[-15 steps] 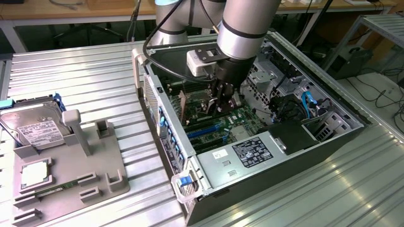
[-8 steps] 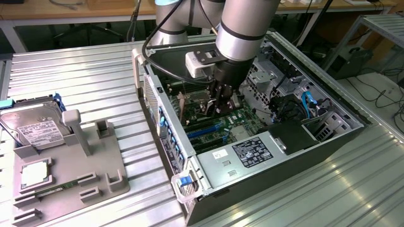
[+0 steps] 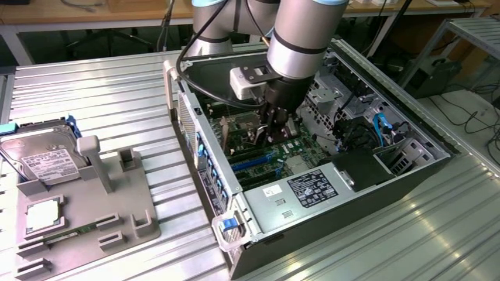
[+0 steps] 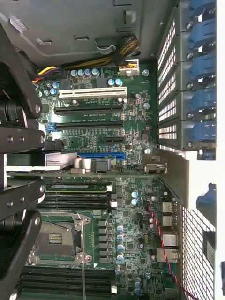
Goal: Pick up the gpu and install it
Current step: 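Insert the gpu into the slot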
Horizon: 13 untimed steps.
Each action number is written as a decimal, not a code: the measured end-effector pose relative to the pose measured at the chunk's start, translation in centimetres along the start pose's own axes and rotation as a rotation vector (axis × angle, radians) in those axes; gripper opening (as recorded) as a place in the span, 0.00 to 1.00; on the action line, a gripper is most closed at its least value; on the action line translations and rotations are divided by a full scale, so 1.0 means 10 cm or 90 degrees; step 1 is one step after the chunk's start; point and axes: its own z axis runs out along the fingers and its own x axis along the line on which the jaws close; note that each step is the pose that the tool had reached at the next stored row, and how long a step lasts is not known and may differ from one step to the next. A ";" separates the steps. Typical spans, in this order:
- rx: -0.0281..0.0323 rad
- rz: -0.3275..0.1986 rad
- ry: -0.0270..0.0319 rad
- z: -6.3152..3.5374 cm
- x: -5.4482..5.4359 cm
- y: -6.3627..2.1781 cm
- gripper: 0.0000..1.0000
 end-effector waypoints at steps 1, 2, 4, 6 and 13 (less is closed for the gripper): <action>0.0000 0.000 0.0000 0.003 0.00 0.005 0.28; -0.0001 0.000 0.0000 0.012 0.00 0.007 0.28; -0.0004 0.000 0.0002 0.038 0.00 0.009 0.28; -0.0012 0.000 0.0005 0.063 0.01 0.012 0.28; -0.0028 0.000 0.0016 0.121 0.03 0.037 0.28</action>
